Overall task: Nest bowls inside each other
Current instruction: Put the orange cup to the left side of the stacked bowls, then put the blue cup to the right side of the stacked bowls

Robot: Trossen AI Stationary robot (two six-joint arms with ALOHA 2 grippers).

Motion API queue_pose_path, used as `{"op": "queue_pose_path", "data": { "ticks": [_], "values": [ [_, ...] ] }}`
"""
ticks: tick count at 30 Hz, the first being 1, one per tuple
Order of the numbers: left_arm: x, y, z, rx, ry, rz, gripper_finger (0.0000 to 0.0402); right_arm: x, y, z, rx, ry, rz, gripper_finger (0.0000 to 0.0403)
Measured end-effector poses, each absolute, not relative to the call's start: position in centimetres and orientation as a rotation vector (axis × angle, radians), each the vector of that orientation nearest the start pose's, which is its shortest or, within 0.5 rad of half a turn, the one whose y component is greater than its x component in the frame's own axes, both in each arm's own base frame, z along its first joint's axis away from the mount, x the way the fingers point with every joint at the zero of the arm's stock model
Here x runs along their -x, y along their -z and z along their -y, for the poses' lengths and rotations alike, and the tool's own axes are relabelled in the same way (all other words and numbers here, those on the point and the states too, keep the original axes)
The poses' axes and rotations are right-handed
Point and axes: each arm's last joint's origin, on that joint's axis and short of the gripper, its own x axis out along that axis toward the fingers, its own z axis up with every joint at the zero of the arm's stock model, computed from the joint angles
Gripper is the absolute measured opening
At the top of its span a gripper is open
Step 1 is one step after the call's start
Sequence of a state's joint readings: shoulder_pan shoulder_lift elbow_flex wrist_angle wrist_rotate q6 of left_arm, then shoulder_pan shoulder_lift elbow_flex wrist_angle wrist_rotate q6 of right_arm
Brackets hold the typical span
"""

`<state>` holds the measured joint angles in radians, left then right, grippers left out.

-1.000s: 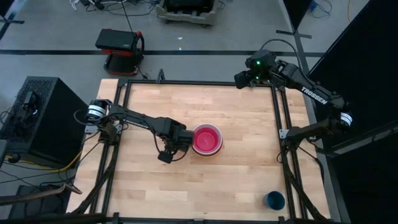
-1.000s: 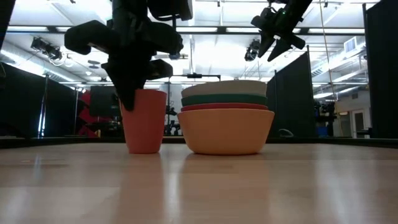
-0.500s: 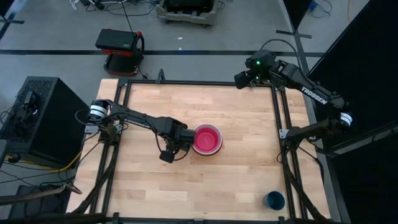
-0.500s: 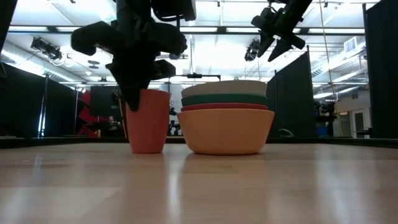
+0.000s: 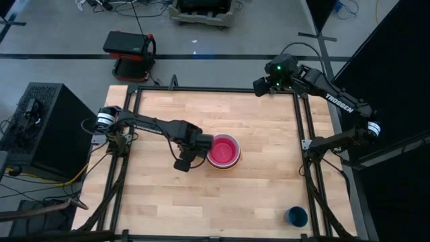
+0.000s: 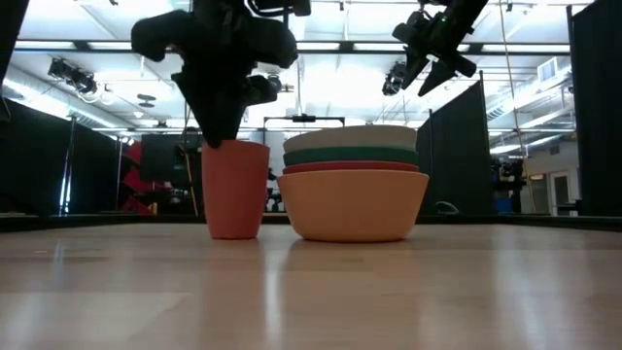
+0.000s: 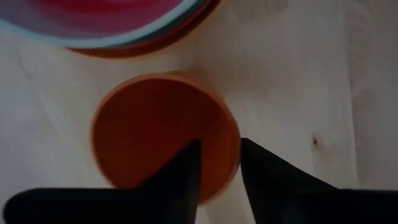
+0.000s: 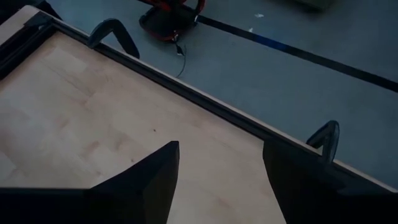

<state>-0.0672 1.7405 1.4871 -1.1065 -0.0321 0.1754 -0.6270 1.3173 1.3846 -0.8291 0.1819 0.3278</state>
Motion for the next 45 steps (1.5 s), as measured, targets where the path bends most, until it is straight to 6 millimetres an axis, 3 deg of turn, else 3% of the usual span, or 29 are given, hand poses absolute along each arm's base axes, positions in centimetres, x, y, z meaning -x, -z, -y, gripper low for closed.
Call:
{"op": "queue_pose_path", "data": {
  "ticks": [12,19,24,37,41,45],
  "values": [
    [-33.2,-31.5,0.6,-0.136,0.07,-1.234,0.0132,-21.2,-36.9,15.7,-0.479,0.853,-0.632,0.0216],
    [-30.5,-35.4,-0.9,-0.036,-0.023,-1.07,0.0132,-21.8,-37.1,15.2,-0.462,0.786,-0.621,0.021],
    [-28.0,-36.9,-1.3,0.013,-0.063,-0.926,0.0125,-22.7,-37.5,14.5,-0.461,0.702,-0.576,0.0197],
    [-24.9,-36.9,-1.1,0.086,-0.073,-0.705,0.0107,-20.8,-40.9,7.5,-0.447,0.285,-0.494,0.0148],
    [-23.9,-36.8,-1.1,0.108,-0.072,-0.638,0.0102,-19.7,-41.8,5.6,-0.441,0.155,-0.474,0.0133],
    [-23.5,-35.8,-1.0,0.152,-0.082,-0.599,0.0105,-17.3,-42.0,3.9,-0.501,0.151,-0.531,0.0118]
  ]
}}
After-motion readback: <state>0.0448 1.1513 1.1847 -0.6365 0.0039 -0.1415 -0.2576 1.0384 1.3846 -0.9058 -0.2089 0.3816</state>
